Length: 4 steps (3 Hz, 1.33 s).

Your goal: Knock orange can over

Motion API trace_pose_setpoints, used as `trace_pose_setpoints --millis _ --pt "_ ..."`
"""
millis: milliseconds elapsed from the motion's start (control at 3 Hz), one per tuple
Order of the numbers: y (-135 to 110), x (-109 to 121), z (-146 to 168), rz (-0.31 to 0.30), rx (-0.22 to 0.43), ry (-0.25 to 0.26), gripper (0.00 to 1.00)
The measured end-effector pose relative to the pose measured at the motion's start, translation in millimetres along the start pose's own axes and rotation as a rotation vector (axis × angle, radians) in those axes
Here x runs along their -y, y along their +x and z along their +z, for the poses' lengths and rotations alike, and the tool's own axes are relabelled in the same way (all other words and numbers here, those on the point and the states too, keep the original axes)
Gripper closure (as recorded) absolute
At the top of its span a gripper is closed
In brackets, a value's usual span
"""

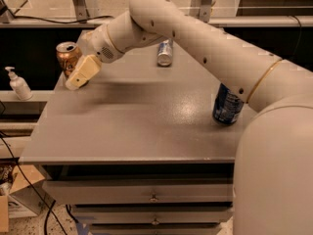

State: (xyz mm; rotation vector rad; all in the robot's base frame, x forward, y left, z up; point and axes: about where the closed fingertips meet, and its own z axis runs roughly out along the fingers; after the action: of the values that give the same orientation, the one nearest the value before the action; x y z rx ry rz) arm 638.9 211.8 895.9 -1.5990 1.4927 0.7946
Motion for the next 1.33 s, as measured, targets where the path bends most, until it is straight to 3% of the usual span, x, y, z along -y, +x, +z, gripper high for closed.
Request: trace_pose_setpoints --millis 333,667,1000,1333 --pt "-7.9 11.4 16.9 -0.01 0.056 0.019 0.0" --pt "-8.2 18.7 28.6 0.013 0.109 0.022 0.18" --pt "-5.7 23.1 26.8 0.021 0.124 0.037 0.42" --pt "-1.7 25.7 5.9 0.014 0.098 0.072 0.64"
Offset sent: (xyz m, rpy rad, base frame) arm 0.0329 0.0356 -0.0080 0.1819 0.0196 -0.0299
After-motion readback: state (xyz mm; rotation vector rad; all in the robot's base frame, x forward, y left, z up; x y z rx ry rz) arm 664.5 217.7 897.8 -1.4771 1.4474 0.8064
